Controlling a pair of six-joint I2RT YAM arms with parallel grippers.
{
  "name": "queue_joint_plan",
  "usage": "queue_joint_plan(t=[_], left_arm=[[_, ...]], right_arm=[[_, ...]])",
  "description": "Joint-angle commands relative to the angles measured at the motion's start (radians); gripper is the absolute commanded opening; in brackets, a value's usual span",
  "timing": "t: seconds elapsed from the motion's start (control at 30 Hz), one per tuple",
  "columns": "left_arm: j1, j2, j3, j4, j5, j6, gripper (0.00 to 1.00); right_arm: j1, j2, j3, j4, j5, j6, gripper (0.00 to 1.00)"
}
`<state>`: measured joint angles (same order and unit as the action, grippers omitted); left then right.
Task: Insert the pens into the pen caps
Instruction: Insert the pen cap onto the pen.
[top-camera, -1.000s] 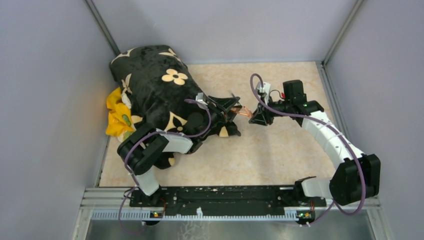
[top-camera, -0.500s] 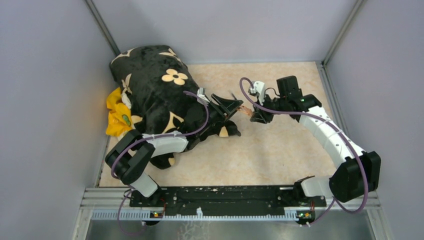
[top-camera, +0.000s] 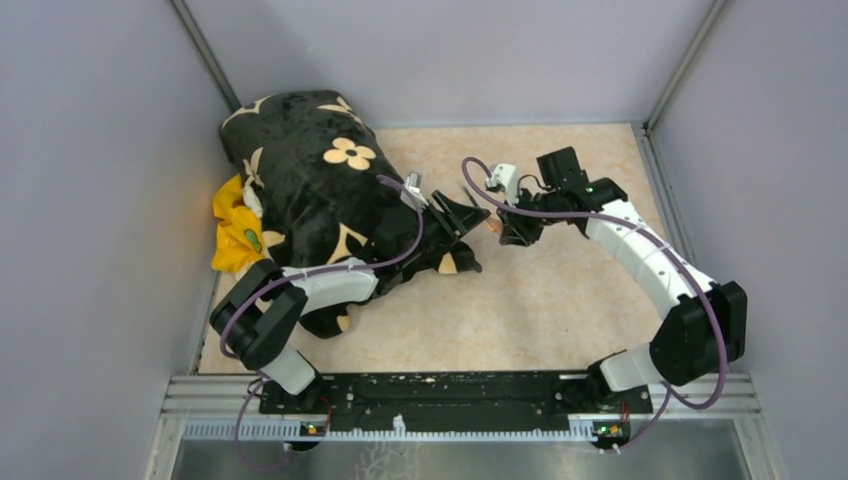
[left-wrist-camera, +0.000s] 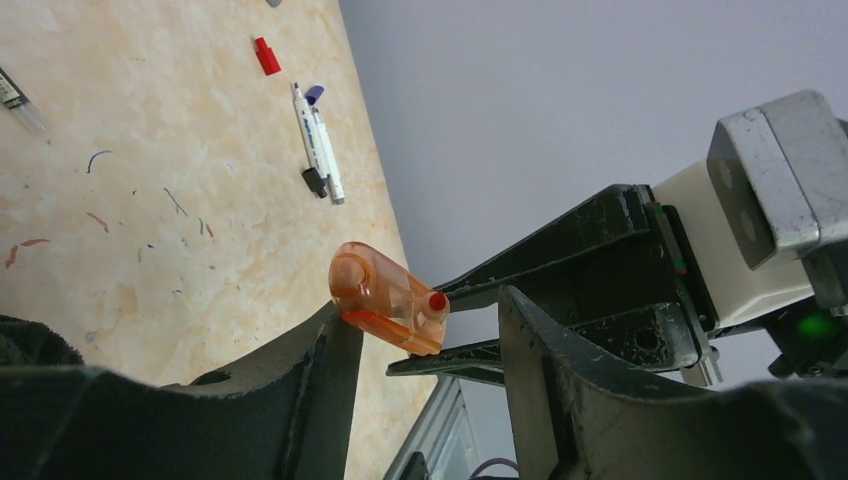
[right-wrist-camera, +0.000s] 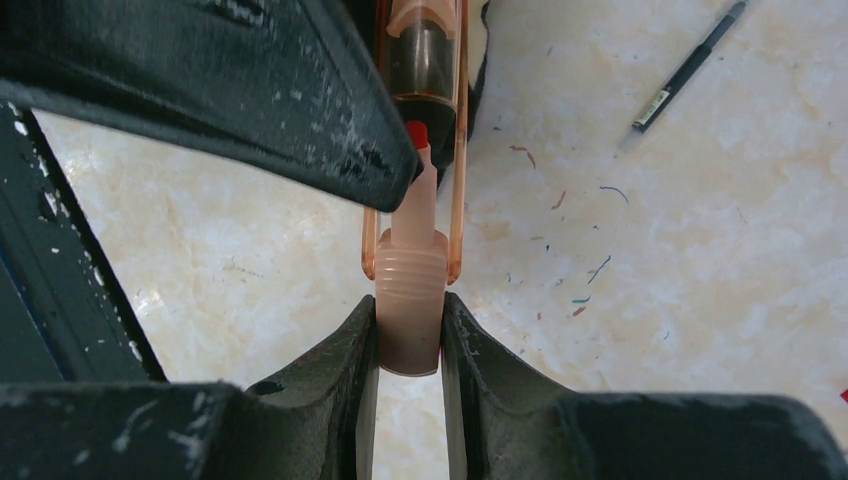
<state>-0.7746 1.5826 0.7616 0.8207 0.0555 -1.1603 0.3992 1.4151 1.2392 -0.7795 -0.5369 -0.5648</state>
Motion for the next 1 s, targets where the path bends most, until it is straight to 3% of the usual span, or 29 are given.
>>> queue_joint_plan(t=[0.0,0.17,0.43,0.67,0.97], left_arm=[[-0.013,-0.02,0.046,-0.071,0.03,0.075,0.55],[-0.022,-0.013,0.076,-0.124,0.027,0.126,0.46],[-0.025,-0.003,0.099,-0.155,0.039,0.175,0.16],[-0.025,0.003,0.094,-0.127,0.055,0.212,0.0],[-0.02,-0.021,0.003,0.136,0.069,0.287,0.0]], right_arm=[[0.017,0.021,0.072,-0.028,0.023,0.007,0.0],[0.027,0.032,0.085,-0.052,0.033,-0.005,0.0],[0.033,0.027,0.096,-0.066,0.05,-0.015,0.0],[0.034,0.014,0.094,-0.053,0.017,-0.005,0.01],[-0.019,-0.051,0.049,-0.008,-0.118,0.037,0.54]])
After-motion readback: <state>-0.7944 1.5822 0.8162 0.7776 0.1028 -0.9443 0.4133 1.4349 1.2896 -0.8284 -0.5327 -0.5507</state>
